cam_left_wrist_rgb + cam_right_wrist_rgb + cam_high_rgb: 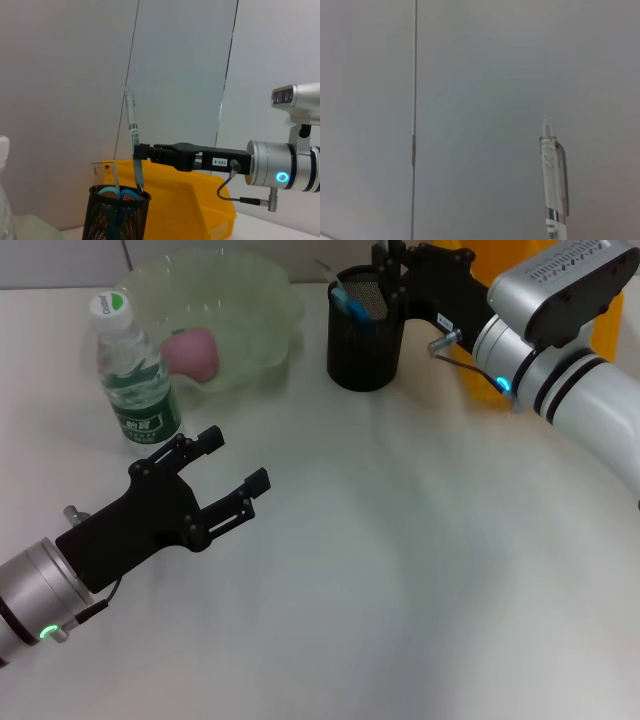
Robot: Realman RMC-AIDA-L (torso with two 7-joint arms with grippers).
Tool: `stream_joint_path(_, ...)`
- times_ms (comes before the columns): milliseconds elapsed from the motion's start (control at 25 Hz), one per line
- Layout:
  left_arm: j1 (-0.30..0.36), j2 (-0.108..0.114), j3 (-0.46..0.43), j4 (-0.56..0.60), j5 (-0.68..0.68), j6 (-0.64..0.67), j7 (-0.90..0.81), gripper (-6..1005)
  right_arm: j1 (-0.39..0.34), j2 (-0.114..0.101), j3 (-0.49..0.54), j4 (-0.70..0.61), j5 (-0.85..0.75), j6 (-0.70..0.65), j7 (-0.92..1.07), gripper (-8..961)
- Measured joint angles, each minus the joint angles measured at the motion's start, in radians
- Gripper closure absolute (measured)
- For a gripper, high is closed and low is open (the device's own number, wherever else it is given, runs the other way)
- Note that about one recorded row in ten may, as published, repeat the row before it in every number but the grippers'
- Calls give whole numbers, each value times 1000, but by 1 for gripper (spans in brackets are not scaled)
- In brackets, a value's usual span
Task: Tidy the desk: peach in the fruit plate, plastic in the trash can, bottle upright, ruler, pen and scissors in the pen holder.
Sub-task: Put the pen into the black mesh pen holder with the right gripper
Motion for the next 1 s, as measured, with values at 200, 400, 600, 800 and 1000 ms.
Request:
stream_joint_path(200,0,-1,0,-1,0,0,2,197,9,0,-7,-1,0,-14,35,827)
stream_joint_path(400,0,-2,1,-2,0,0,3,197,12,0,-9,-2,-1,-15,40,827)
stream_joint_path(600,-2,-3,1,-4,0,0,3,197,12,0,-9,0,-2,-15,43,827)
stream_joint_path(800,-3,-3,1,-3,-1,0,2,197,12,0,-10,2,-4,-15,78,826)
stream_joint_path(1000,-4,-3,1,-2,-1,0,1,197,14,0,-11,2,-5,-15,93,827)
